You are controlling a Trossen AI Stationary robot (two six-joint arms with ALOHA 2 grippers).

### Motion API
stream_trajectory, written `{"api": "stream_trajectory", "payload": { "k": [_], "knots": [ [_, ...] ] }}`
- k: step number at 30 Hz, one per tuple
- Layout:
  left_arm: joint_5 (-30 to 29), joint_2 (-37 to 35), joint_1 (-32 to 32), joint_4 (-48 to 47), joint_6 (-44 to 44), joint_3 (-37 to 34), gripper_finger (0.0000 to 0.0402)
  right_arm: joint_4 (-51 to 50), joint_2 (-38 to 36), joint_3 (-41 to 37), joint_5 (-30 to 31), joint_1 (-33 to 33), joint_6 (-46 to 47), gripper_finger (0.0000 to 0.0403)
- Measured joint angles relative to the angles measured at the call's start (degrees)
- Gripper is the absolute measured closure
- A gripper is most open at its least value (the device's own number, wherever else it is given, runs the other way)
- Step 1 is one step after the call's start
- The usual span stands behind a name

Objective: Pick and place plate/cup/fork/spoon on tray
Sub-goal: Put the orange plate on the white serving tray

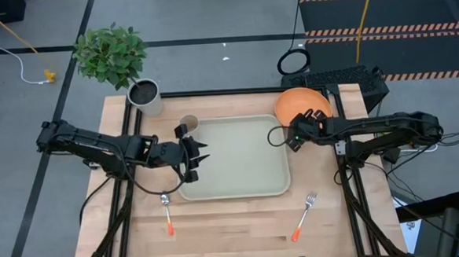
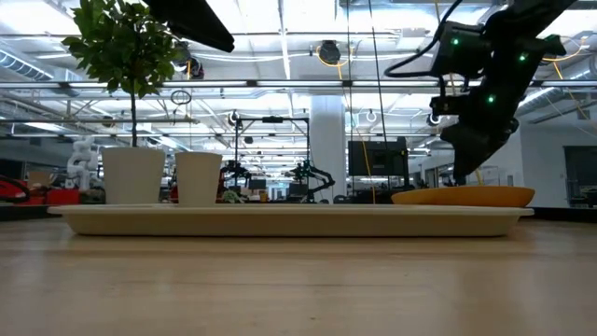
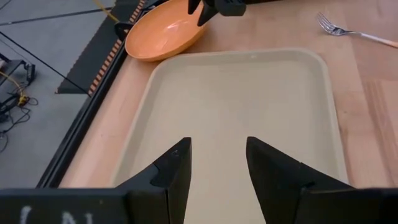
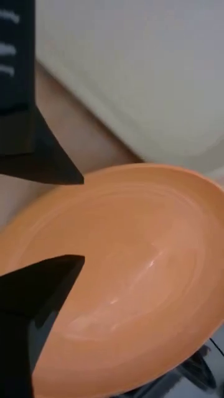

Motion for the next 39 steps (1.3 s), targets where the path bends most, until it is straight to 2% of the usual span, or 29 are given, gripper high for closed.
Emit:
{"api": "stream_trajectory", "payload": {
  "k": [7, 19, 23, 39],
  "knots": [
    [0.02, 0.0, 0.02, 0.47, -0.85, 0.0, 0.0245, 0.85, 0.0, -2.08, -3.11, -1.37, -1.22, 0.0189],
    [0.08, 0.0, 0.02, 1.53, -0.62, -0.01, 0.0245, 2.25, 0.02, -3.97, -3.45, -1.71, -5.2, 0.0195],
    [0.09, 0.0, 0.02, 1.53, -0.6, -0.02, 0.0245, 2.23, 0.02, -3.97, -4.66, -1.76, -5.99, 0.0224],
    [1.27, 0.0, -0.23, 1.55, -0.55, -0.02, 0.0245, 1.95, 0.02, -3.97, -7.37, -2.01, -8.15, 0.0392]
  ]
}}
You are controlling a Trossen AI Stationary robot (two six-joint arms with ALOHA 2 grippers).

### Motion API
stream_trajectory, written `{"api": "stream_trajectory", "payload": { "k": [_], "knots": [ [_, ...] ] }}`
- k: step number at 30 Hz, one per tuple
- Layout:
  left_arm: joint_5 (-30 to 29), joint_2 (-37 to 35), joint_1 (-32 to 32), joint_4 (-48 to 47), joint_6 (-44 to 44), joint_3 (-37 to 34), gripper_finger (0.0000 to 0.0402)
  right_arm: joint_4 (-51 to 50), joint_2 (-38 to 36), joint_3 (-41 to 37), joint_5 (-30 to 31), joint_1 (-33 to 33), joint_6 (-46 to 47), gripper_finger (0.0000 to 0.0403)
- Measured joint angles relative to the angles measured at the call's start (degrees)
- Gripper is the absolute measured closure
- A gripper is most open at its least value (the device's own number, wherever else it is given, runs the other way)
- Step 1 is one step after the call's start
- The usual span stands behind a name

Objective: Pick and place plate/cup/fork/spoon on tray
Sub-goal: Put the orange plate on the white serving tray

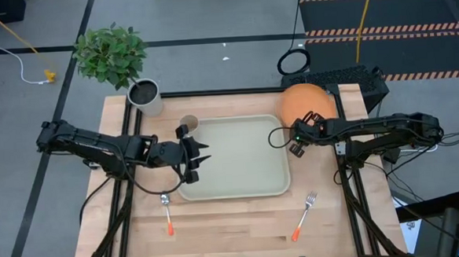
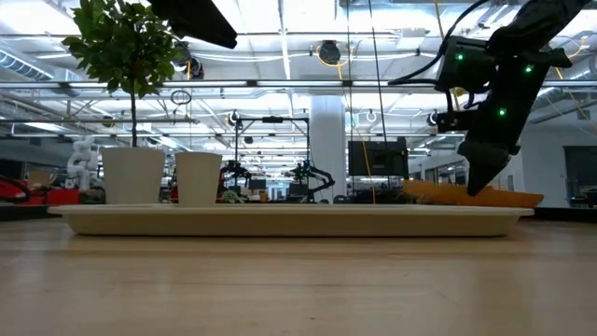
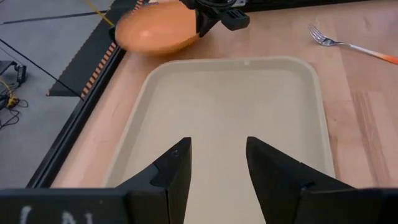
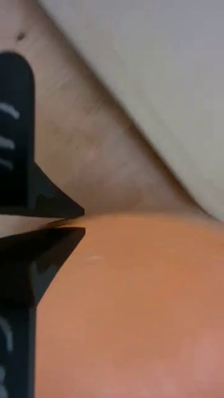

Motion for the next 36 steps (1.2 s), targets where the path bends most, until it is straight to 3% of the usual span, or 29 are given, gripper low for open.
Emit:
{"api": "stream_trajectory", "payload": {
  "k": [13, 25, 36],
  "knots": [
    [0.0, 0.0, -0.34, 0.11, 0.34, 0.0, 0.0245, 0.21, -1.73, -0.04, 1.75, -0.07, -1.29, 0.0402],
    [-0.02, 0.0, -0.6, 0.13, -0.63, -0.02, 0.0245, 0.42, -1.92, 0.0, -1.21, -0.05, -2.8, 0.0401],
    [-0.02, 0.0, -0.62, 0.11, -0.06, -0.02, 0.0245, -0.81, -1.92, 0.02, -1.65, -0.05, -1.76, 0.0349]
  ]
}}
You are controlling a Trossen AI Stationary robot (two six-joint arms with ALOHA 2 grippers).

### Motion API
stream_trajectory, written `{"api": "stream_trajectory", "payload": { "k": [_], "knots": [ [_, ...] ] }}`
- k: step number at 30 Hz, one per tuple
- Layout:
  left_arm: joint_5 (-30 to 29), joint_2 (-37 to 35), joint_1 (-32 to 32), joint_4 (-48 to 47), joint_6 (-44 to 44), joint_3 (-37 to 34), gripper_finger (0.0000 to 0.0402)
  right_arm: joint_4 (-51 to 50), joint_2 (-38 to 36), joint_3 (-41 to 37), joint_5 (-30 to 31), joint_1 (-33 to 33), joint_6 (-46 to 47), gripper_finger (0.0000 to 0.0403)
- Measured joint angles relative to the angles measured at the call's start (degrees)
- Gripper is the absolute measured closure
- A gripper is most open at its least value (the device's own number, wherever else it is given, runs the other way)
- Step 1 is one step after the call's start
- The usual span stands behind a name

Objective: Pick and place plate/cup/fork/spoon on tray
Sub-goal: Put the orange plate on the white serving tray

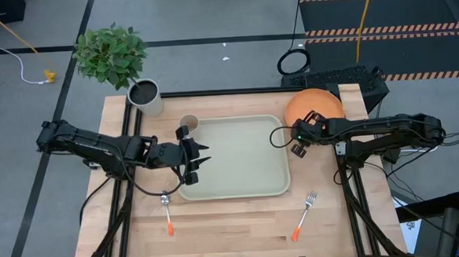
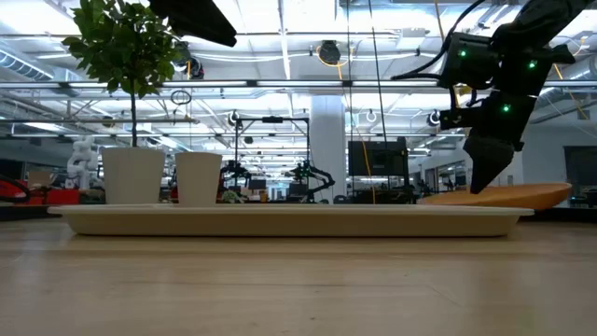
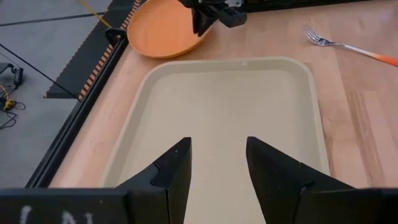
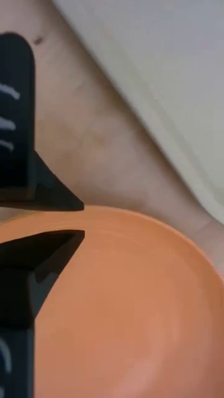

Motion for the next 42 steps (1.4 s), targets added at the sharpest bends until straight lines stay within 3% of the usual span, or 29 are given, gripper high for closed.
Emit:
{"api": "stream_trajectory", "payload": {
  "k": [14, 22, 26, 32, 42],
  "knots": [
    [0.24, 0.0, 0.0, 0.02, 0.15, 0.0, 0.0245, -0.78, 0.0, -0.01, -3.04, 0.04, 0.9, 0.0297],
    [0.26, 0.0, 0.01, 0.02, 0.17, 0.0, 0.0245, 5.57, -0.04, -4.62, -1.32, -0.03, -2.73, 0.0277],
    [0.29, 0.0, 0.0, 0.14, 0.64, 0.0, 0.0245, 6.26, -0.04, -4.61, -1.17, -0.09, -3.38, 0.0301],
    [0.39, 0.0, 0.0, 1.25, 2.34, 0.0, 0.0245, 5.83, -0.04, -4.61, -1.3, -0.09, -3.46, 0.0391],
    [0.39, 0.02, 0.01, 1.57, 3.05, 0.0, 0.0245, 4.53, -0.02, -0.94, 0.37, 1.05, -3.58, 0.04]
  ]
}}
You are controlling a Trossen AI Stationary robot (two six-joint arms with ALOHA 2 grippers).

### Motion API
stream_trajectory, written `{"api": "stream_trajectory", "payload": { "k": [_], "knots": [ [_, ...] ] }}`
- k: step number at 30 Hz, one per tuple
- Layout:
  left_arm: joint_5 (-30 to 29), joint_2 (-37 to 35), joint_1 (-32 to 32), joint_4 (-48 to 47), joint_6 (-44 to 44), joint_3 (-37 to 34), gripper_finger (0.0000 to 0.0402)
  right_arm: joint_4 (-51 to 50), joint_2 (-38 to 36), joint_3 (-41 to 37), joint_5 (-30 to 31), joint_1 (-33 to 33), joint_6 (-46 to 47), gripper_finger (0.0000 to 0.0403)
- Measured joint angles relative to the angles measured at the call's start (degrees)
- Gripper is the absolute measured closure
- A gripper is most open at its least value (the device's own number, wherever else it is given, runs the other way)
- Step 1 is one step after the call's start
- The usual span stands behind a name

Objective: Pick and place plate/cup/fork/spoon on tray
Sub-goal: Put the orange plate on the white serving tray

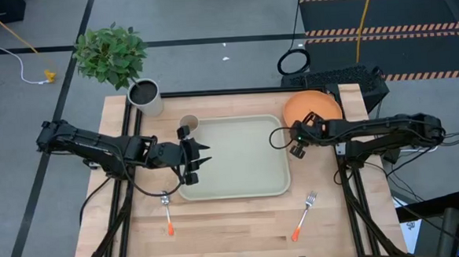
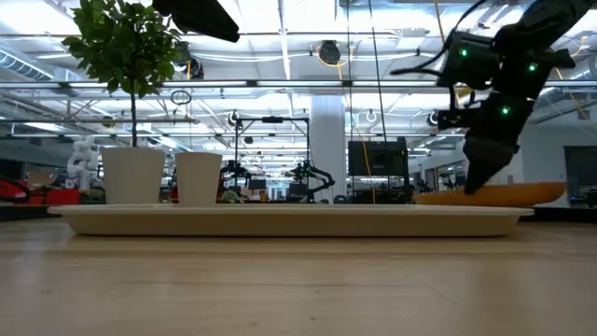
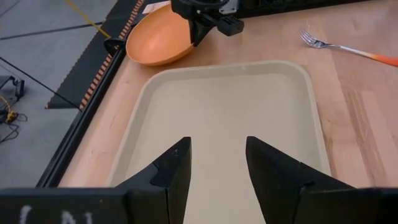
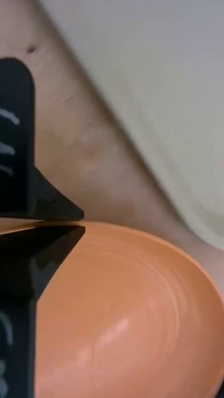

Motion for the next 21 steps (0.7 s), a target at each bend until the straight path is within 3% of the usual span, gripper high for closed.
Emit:
{"api": "stream_trajectory", "payload": {
  "k": [11, 21],
  "knots": [
    [-0.01, 0.0, 0.0, 0.17, -0.89, 0.0, 0.0245, -2.27, 0.02, 8.38, 8.73, 7.37, -1.62, 0.0402],
    [-0.04, 0.0, -0.86, 0.15, -2.68, 0.0, 0.0245, -1.64, 0.02, 15.44, 9.41, 15.29, -4.58, 0.0402]
  ]
}}
